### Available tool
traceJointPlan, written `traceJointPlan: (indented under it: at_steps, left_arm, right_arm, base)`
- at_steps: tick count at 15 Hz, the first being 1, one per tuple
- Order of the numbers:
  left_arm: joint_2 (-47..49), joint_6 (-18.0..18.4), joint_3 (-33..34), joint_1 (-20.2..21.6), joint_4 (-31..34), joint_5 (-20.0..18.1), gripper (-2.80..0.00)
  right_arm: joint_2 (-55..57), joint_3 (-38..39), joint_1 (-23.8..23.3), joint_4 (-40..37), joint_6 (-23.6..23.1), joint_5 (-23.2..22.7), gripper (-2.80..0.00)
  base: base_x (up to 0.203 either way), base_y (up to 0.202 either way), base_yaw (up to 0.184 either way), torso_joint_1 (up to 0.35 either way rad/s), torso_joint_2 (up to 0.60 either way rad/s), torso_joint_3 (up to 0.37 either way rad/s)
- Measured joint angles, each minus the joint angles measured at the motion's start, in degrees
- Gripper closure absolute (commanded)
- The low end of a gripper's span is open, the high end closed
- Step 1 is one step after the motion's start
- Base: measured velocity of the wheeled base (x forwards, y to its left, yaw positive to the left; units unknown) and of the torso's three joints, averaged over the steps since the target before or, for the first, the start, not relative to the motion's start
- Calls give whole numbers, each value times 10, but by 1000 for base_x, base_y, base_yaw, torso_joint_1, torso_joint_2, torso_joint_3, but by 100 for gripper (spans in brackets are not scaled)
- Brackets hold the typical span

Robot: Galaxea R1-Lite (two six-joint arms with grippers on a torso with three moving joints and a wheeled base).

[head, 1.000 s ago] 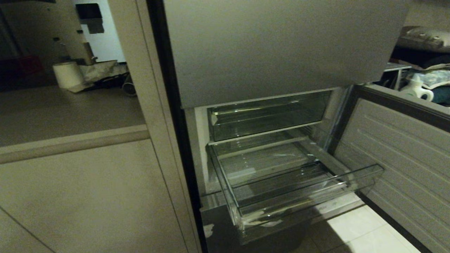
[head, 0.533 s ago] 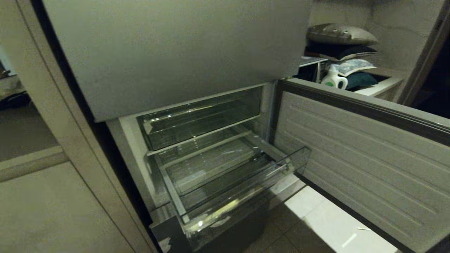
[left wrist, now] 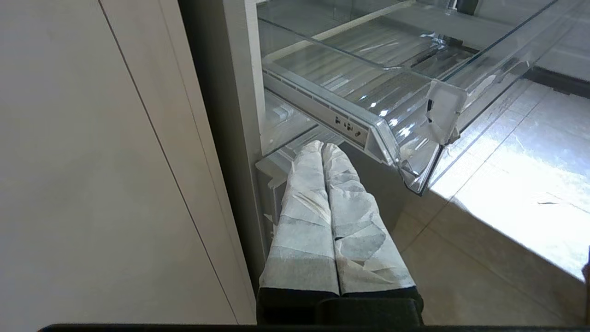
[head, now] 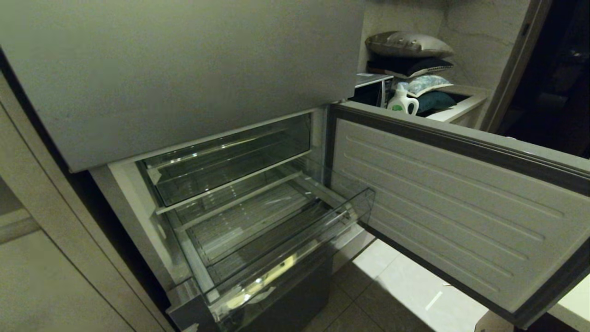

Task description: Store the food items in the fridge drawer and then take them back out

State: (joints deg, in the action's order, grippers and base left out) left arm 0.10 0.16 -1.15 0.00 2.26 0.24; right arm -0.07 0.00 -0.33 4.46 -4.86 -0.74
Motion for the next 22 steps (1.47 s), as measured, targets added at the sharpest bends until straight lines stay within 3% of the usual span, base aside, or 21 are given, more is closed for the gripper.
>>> traceJointPlan:
  at_steps: [3, 5, 9, 12, 16, 20, 22]
  left_arm:
    - [0, 0, 0, 0, 0, 0, 0]
    - [0, 0, 0, 0, 0, 0, 0]
    - [0, 0, 0, 0, 0, 0, 0]
    - [0, 0, 0, 0, 0, 0, 0]
    - [0, 0, 0, 0, 0, 0, 0]
    - [0, 0, 0, 0, 0, 0, 0]
    - [0, 0, 0, 0, 0, 0, 0]
  right_arm:
    - [1, -13, 0, -7, 32, 14, 0]
    - [19, -62, -1, -49, 49, 10, 0]
    - [159, -183, 0, -110, 79, -50, 0]
    - [314, -247, 7, -117, 71, -120, 0]
    - [541, -291, 45, -71, 54, -165, 0]
    - [744, -308, 87, 13, 49, -177, 0]
    - [820, -319, 131, 42, 50, -177, 0]
  base:
    - [0, 0, 0, 0, 0, 0]
    - [0, 0, 0, 0, 0, 0]
    - [0, 0, 0, 0, 0, 0]
    - [0, 0, 0, 0, 0, 0]
    - [0, 0, 0, 0, 0, 0]
    - [0, 0, 0, 0, 0, 0]
    - [0, 0, 0, 0, 0, 0]
